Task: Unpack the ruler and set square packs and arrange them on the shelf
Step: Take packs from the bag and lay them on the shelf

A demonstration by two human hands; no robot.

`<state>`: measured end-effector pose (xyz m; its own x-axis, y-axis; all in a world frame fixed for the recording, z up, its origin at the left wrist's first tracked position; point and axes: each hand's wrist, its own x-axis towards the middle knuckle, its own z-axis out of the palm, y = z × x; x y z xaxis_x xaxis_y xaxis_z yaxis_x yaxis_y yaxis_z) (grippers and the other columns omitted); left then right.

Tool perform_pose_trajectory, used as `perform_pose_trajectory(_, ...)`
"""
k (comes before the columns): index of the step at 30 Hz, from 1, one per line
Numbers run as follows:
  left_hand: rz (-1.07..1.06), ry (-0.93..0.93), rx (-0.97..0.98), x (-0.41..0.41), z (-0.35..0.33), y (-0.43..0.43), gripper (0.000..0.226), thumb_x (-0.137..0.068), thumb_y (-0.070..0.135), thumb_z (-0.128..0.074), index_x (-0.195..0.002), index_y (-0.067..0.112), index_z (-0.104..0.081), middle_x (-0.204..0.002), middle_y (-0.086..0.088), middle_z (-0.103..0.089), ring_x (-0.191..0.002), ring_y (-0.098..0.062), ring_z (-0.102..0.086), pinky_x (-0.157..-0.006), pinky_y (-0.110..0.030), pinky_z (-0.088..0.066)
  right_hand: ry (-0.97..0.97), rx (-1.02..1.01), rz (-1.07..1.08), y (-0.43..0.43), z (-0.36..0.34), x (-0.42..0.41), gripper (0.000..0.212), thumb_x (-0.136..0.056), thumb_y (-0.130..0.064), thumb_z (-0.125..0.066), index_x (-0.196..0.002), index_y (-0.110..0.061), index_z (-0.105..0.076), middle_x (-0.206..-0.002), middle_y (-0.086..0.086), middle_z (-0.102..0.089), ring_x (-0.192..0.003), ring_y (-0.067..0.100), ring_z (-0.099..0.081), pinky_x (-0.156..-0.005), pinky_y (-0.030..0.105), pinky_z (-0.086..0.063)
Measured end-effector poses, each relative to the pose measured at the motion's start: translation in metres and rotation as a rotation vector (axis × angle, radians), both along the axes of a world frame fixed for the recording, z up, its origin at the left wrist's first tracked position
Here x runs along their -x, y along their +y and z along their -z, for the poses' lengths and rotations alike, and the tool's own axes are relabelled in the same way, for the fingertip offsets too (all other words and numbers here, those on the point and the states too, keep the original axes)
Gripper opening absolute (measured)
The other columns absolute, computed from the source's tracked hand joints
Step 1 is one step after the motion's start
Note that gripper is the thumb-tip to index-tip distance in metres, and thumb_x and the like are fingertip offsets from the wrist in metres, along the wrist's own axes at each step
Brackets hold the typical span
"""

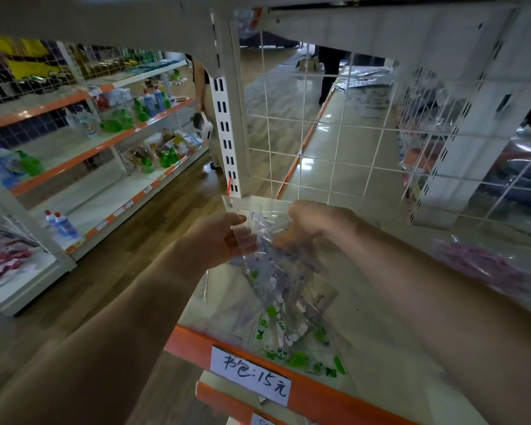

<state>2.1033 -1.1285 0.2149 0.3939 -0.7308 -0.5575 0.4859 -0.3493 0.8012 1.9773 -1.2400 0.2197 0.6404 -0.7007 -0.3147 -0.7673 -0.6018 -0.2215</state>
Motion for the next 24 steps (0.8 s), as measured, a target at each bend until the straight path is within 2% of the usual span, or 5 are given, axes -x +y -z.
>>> perform_pose_trajectory(3,-0.001,0.001,-0.001,0.000,0.000,0.001,0.006,-0.094,0.002,-0.048,-0.093,0.000,-0.053,-0.098,-0.021,-0.052,-0.082,-0.031,-0.058,-0.072,-0.044,-0.051,-0.023,-0.077,0.032,-0.002,0.000,0.000,0.053,-0.075,-0.047,-0.075,-0.106,-0.006,-0.064,-0.091,0.004,-0.057,-0.079,0.021,-0.054,-0.066,0.026,-0.039)
perform_pose_trajectory(9,-0.015,0.019,0.011,-0.002,-0.001,0.006,0.005,-0.093,0.002,-0.050,-0.095,0.000,-0.055,-0.106,-0.023,-0.053,-0.085,-0.033,-0.061,-0.067,-0.045,-0.051,-0.097,-0.154,0.087,-0.007,0.001,0.010,0.050,-0.074,-0.041,-0.078,-0.108,-0.007,-0.065,-0.105,0.006,-0.063,-0.092,0.023,-0.062,-0.066,0.025,-0.043)
perform_pose_trajectory(15,-0.005,0.039,0.035,-0.004,-0.003,0.009,0.008,-0.093,0.005,-0.052,-0.099,0.002,-0.055,-0.102,-0.020,-0.059,-0.086,-0.031,-0.063,-0.060,-0.043,-0.059,-0.466,-0.383,0.162,-0.011,0.002,0.033,0.009,-0.081,-0.010,-0.073,-0.080,-0.012,-0.064,-0.074,0.001,-0.062,-0.063,0.009,-0.056,-0.051,0.013,-0.043)
perform_pose_trajectory(22,0.005,0.084,0.137,0.008,-0.009,0.005,0.011,-0.095,0.006,-0.047,-0.104,0.003,-0.053,-0.094,-0.016,-0.065,-0.086,-0.027,-0.063,-0.075,-0.040,-0.054,-0.570,-0.435,0.225,-0.010,-0.019,0.041,0.016,-0.090,-0.023,-0.063,-0.098,-0.011,-0.070,-0.085,0.001,-0.067,-0.073,0.010,-0.057,-0.060,0.021,-0.041)
perform_pose_trajectory(24,0.033,0.122,0.192,0.014,-0.013,0.003,0.010,-0.096,0.007,-0.047,-0.101,0.005,-0.054,-0.094,-0.016,-0.064,-0.089,-0.028,-0.061,-0.083,-0.041,-0.051,-0.670,-0.464,0.227,-0.003,-0.024,0.034,0.006,-0.089,-0.019,-0.064,-0.090,-0.016,-0.070,-0.084,0.003,-0.066,-0.070,0.010,-0.058,-0.058,0.019,-0.043)
